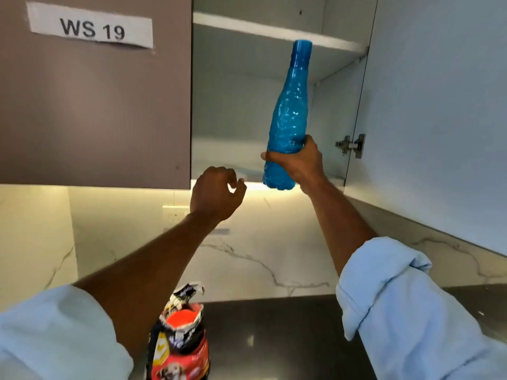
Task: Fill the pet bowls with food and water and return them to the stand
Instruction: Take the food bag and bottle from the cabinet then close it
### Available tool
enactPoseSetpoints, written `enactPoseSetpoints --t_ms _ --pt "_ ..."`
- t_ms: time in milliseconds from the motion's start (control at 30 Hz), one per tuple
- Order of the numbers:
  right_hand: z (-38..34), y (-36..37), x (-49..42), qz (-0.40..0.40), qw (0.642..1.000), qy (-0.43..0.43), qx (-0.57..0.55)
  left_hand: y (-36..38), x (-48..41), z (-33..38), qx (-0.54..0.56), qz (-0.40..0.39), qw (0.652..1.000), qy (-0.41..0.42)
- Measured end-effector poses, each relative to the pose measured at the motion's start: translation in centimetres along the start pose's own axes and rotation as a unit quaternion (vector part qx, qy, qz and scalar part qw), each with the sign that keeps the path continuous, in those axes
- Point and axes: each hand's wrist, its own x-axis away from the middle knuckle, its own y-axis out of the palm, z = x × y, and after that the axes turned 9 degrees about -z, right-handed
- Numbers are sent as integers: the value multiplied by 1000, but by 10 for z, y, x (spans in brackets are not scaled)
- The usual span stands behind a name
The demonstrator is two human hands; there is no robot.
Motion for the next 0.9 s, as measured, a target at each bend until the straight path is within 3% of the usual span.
enactPoseSetpoints --t_ms 200,333,500,633,800,900 --pt "13 29 73 -77 997 10 -2 0 71 -30 38 -40 996 -72" --pt "59 53 114 -136 989 52 -39 11 126 -48 35 -107 984 -138" --pt "118 83 158 -166 981 98 7 32 181 -68 17 -171 970 -171" --pt "165 103 186 -178 971 160 7 50 210 -81 -9 -210 966 -154" --pt "221 126 214 -204 953 226 -3 73 235 -95 -99 -259 961 4" --pt "255 142 228 -202 945 257 -1 88 247 -103 -144 -281 948 36"
